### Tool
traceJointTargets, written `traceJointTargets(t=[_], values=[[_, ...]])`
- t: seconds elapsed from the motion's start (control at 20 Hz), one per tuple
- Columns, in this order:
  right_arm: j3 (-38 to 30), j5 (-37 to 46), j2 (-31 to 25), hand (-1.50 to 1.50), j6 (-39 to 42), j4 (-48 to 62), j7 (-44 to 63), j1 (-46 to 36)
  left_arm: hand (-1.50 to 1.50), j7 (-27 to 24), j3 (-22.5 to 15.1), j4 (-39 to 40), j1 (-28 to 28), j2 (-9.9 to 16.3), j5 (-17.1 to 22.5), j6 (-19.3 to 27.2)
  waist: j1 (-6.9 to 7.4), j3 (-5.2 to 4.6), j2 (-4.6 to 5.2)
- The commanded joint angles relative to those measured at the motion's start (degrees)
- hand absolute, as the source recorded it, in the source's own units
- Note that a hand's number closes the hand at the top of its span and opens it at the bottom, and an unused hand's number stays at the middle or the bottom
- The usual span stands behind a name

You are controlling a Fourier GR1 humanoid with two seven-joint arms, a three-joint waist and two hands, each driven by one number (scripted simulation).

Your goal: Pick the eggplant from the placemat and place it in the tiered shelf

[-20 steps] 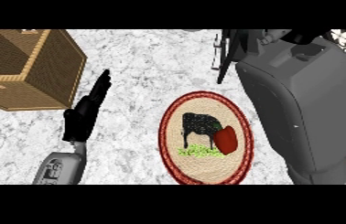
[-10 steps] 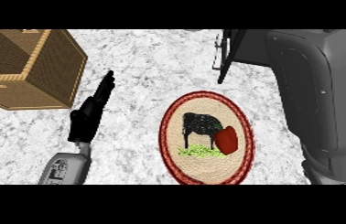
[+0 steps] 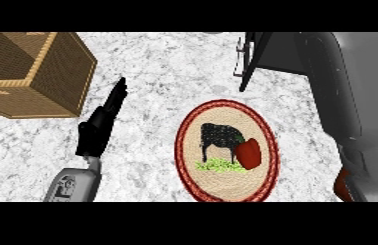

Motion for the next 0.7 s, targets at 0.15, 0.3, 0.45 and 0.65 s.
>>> traceJointTargets(t=[0.15, 0.3, 0.45, 0.65], values=[[-6.5, -5.9, 1.6, 1.5, -16.6, 1.9, -2.7, -0.6, 0.0, 0.1, 1.3, 0.7, -1.3, 1.0, 0.5, -0.8, 0.15, 0.1, 0.36], [-9.7, -10.7, -0.8, 1.5, -20.3, 8.1, -8.7, -1.9, 0.0, 0.8, 0.7, -0.4, -0.9, 0.3, 0.4, -0.7, 0.48, 0.04, 0.26], [-10.7, -12.8, -1.6, 1.5, -23.2, 11.1, -11.6, -1.9, 0.0, 1.9, -1.3, -1.3, 0.8, -1.4, -1.7, 1.0, 0.22, 0.04, 0.05], [-11.9, -15.4, -3.2, 1.5, -25.1, 17.8, -16.0, -4.1, 0.0, -0.3, 1.1, -2.2, 2.1, 1.4, 0.5, -2.2, 0.36, 0.02, 0.04]])
